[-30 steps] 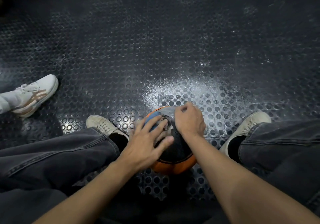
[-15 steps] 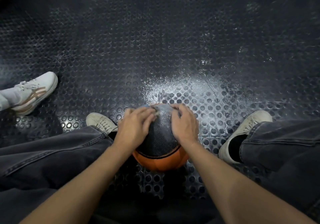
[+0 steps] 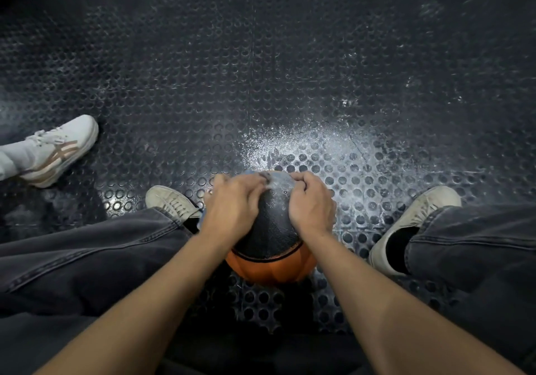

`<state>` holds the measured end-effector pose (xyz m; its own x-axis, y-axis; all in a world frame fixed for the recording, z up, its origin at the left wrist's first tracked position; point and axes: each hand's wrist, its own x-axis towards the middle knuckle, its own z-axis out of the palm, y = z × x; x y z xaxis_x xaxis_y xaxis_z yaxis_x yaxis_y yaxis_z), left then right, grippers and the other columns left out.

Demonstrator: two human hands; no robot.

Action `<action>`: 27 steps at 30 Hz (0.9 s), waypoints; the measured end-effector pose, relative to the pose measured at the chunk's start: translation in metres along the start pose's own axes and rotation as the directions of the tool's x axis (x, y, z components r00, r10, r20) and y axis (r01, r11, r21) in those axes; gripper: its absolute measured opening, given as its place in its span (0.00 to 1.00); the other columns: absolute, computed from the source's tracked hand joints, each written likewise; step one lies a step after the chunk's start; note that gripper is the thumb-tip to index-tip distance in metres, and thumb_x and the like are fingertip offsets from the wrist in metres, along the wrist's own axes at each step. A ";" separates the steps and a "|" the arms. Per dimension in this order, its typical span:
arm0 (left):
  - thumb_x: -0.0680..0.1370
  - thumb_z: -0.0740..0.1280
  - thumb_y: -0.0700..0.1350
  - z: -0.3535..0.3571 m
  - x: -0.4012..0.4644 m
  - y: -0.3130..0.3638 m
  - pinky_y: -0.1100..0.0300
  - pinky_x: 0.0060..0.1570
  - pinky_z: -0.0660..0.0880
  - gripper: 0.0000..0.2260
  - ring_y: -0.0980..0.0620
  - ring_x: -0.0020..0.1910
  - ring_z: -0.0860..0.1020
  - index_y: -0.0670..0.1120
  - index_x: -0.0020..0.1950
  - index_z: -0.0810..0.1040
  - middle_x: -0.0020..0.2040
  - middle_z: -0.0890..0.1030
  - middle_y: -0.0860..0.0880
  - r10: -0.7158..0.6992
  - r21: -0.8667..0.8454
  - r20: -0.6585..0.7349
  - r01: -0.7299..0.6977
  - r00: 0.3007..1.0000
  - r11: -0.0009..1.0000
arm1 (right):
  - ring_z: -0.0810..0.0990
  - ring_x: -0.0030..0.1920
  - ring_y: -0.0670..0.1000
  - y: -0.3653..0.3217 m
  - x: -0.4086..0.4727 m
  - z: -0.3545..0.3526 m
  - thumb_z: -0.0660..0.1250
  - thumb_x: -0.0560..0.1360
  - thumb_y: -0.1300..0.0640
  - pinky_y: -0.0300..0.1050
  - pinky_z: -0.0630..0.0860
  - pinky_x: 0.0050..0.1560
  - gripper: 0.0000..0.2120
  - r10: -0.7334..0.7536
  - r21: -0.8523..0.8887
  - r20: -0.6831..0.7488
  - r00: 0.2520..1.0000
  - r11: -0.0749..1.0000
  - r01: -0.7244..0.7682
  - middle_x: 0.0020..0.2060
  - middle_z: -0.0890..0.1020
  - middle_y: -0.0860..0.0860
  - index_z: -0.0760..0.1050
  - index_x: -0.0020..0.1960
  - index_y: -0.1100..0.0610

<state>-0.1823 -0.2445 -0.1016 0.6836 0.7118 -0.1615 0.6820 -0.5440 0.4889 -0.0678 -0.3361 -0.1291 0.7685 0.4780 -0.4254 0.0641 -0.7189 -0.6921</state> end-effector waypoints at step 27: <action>0.80 0.59 0.52 -0.015 -0.010 -0.018 0.49 0.51 0.73 0.11 0.51 0.50 0.74 0.59 0.59 0.78 0.62 0.78 0.63 0.233 0.079 0.137 -0.246 0.963 0.966 | 0.67 0.32 0.42 0.006 0.010 0.004 0.55 0.83 0.55 0.41 0.65 0.38 0.12 -0.085 -0.003 0.039 0.996 0.996 0.086 0.42 0.80 0.45 0.78 0.56 0.49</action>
<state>-0.2052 -0.2348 -0.0961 0.8530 0.4970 -0.1592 0.5115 -0.7354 0.4445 -0.0625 -0.3336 -0.1397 0.7351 0.5568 -0.3869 0.1317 -0.6770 -0.7241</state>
